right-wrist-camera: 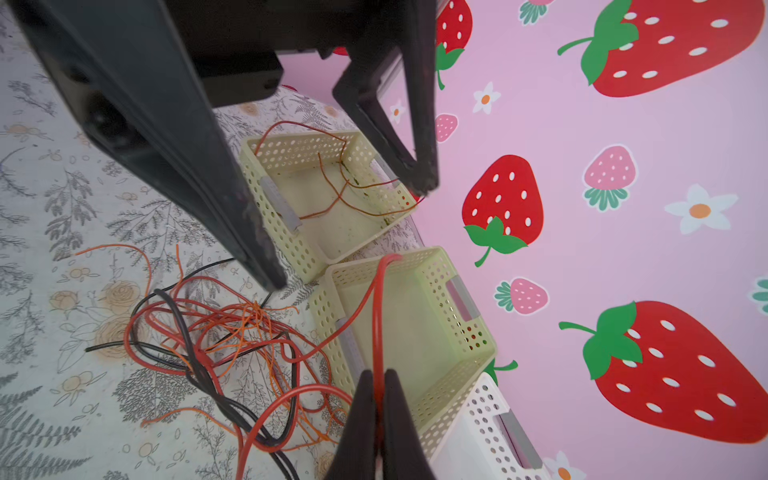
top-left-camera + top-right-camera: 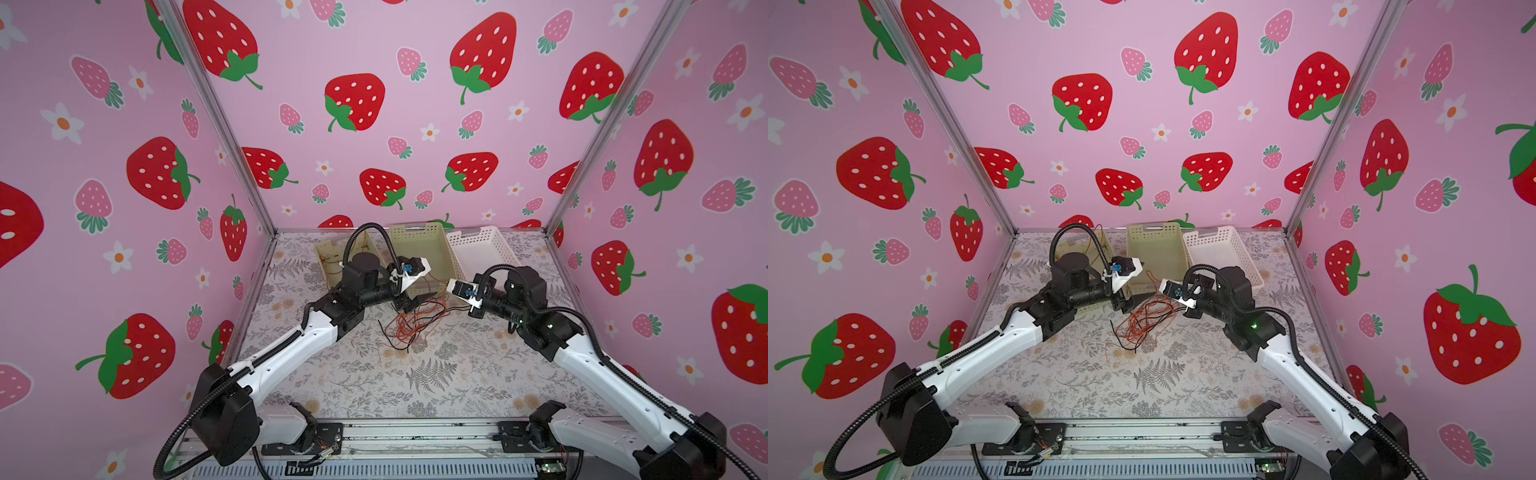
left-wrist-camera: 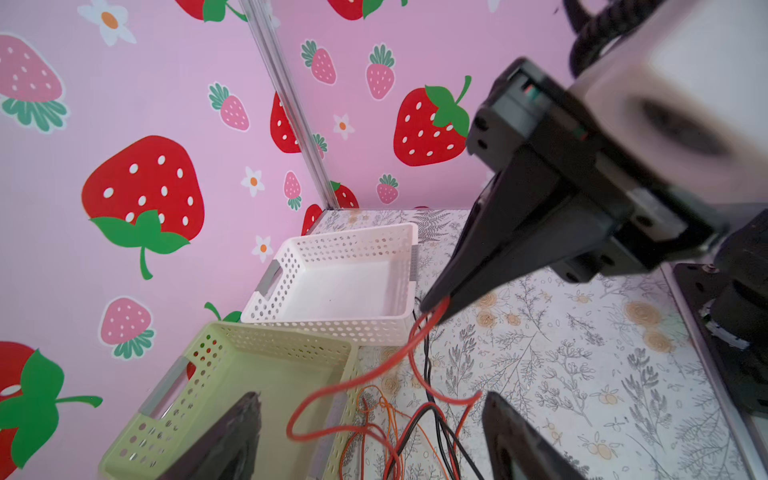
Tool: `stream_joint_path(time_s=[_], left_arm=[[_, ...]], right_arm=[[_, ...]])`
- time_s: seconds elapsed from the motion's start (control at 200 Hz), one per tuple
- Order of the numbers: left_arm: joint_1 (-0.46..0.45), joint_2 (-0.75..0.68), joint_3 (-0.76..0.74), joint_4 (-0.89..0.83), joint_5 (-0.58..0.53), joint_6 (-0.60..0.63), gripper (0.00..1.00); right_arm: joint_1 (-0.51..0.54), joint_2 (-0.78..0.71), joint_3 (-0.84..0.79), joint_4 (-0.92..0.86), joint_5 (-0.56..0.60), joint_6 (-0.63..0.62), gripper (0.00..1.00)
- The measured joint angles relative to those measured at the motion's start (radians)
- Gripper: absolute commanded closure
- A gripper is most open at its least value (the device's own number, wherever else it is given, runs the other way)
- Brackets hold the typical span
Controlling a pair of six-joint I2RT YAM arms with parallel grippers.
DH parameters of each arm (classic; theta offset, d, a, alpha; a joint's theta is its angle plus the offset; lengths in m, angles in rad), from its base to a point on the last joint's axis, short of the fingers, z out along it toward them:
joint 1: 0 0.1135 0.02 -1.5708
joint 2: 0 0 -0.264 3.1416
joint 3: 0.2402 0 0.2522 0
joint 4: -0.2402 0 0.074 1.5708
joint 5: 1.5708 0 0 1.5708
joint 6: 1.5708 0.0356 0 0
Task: Untangle the cables
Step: 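Lift the red wire with the left gripper while the right holds the pile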
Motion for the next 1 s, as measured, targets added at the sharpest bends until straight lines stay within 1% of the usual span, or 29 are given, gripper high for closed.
stream_joint_path(time_s=[0.055, 0.105, 0.21, 0.28, 0.355, 0.485, 0.525, 0.535, 0.545, 0.57, 0.595, 0.625, 0.66, 0.685, 0.72, 0.745, 0.76, 0.8, 0.82, 0.93, 1.001], left_arm=[[-0.013, 0.03, 0.038, -0.022, -0.007, 0.026, 0.21], [-0.017, 0.055, 0.068, -0.043, -0.008, 0.046, 0.26], [-0.02, 0.101, 0.117, -0.101, -0.001, 0.08, 0.41], [-0.02, 0.126, 0.14, -0.137, -0.001, 0.096, 0.53], [-0.021, 0.137, 0.147, -0.154, 0.001, 0.11, 0.69], [-0.03, 0.151, 0.159, -0.193, -0.006, 0.133, 0.85], [-0.034, 0.159, 0.167, -0.199, -0.009, 0.137, 0.93], [-0.035, 0.161, 0.169, -0.201, -0.011, 0.138, 0.98], [-0.037, 0.163, 0.172, -0.203, -0.012, 0.142, 1.0], [-0.04, 0.166, 0.178, -0.208, -0.016, 0.141, 1.0], [-0.042, 0.169, 0.182, -0.211, -0.016, 0.142, 1.0], [-0.045, 0.171, 0.187, -0.214, -0.022, 0.143, 1.0], [-0.048, 0.172, 0.192, -0.216, -0.028, 0.143, 1.0], [-0.05, 0.172, 0.197, -0.216, -0.033, 0.14, 1.0], [-0.052, 0.172, 0.206, -0.215, -0.038, 0.134, 1.0], [-0.053, 0.172, 0.213, -0.213, -0.043, 0.126, 1.0], [-0.054, 0.172, 0.217, -0.21, -0.045, 0.124, 1.0], [-0.054, 0.172, 0.236, -0.209, -0.055, 0.113, 1.0], [-0.054, 0.172, 0.246, -0.206, -0.06, 0.109, 1.0], [-0.054, 0.167, 0.311, -0.193, -0.077, 0.077, 1.0], [-0.053, 0.16, 0.357, -0.179, -0.08, 0.053, 1.0]], right_arm=[[0.0, 0.003, 0.0, -0.008, -0.023, -0.015, 1.0], [0.0, 0.003, 0.0, -0.014, -0.039, -0.03, 1.0], [-0.003, 0.001, 0.0, -0.011, -0.045, -0.04, 1.0], [-0.005, -0.004, -0.001, -0.005, -0.046, -0.04, 1.0], [-0.005, -0.008, -0.002, 0.012, -0.045, -0.042, 1.0], [-0.005, -0.01, -0.018, 0.056, -0.045, -0.039, 1.0], [-0.005, -0.011, -0.029, 0.073, -0.043, -0.035, 1.0], [-0.005, -0.011, -0.032, 0.077, -0.043, -0.035, 1.0], [-0.005, -0.011, -0.034, 0.082, -0.043, -0.034, 1.0], [-0.005, -0.012, -0.04, 0.092, -0.041, -0.032, 0.96], [-0.005, -0.012, -0.046, 0.102, -0.039, -0.029, 0.9], [-0.006, -0.012, -0.053, 0.115, -0.036, -0.022, 0.75], [-0.006, -0.013, -0.063, 0.13, -0.031, -0.016, 0.62], [-0.005, -0.014, -0.073, 0.147, -0.027, -0.007, 0.56], [-0.005, -0.016, -0.092, 0.174, -0.019, 0.011, 0.49], [-0.005, -0.019, -0.108, 0.198, -0.012, 0.022, 0.49], [-0.006, -0.02, -0.119, 0.209, -0.009, 0.035, 0.45], [-0.01, -0.027, -0.159, 0.256, -0.004, 0.07, 0.42], [-0.012, -0.03, -0.178, 0.278, -0.004, 0.074, 0.42], [-0.037, -0.037, -0.315, 0.42, -0.019, 0.184, 0.41], [-0.045, -0.032, -0.394, 0.51, -0.035, 0.251, 0.43]])
